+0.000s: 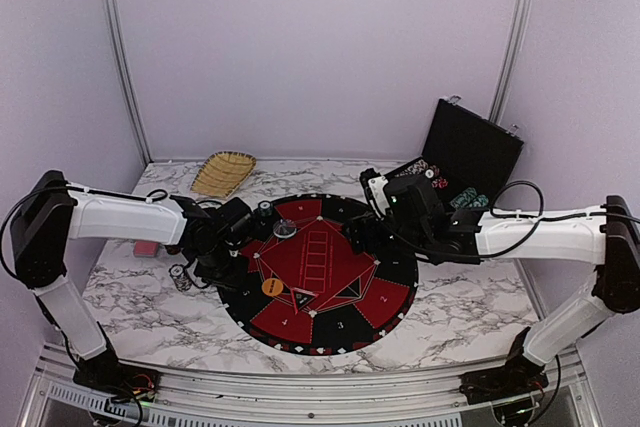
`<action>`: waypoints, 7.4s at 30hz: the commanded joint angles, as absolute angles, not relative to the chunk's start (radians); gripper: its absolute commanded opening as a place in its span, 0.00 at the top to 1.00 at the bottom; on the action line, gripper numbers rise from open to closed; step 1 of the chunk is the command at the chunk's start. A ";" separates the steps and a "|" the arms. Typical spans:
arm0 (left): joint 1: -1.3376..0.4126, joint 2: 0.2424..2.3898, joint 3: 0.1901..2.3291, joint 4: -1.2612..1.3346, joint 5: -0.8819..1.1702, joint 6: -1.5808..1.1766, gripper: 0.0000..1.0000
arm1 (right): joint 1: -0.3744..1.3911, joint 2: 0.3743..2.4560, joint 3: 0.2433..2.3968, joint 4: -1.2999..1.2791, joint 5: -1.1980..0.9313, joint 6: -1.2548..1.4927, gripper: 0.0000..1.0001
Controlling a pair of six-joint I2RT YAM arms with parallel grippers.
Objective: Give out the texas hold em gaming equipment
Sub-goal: Place the poker chips pile at the big blind area, then pick up the pile of poker chips from the center of the board, then place the poker chips pile at the community card area, then pick up the pile of poker chips from the community card area.
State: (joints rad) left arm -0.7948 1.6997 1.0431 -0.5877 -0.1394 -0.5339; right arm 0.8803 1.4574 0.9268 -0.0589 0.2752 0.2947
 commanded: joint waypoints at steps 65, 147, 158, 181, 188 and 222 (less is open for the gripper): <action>-0.391 1.910 1.354 -0.604 -0.135 -0.354 0.30 | 0.871 1.441 0.951 -0.059 0.253 0.296 0.14; -0.874 2.307 2.011 -0.888 -0.096 -0.419 0.68 | 0.705 1.287 0.771 -0.135 0.255 0.361 0.14; -0.954 2.475 2.180 -0.931 -0.079 -0.428 0.68 | 0.692 1.238 0.724 -0.163 0.262 0.373 0.14; -0.889 2.201 2.027 -0.809 -0.106 -0.431 0.19 | 0.712 1.439 0.884 -0.239 0.148 0.338 0.15; -0.758 1.887 1.658 -0.637 -0.073 -0.435 0.18 | 0.793 1.615 1.042 -0.271 0.153 0.316 0.17; -0.457 1.379 1.023 -0.398 0.090 -0.378 0.19 | 0.924 2.090 1.457 -0.476 0.171 0.349 0.39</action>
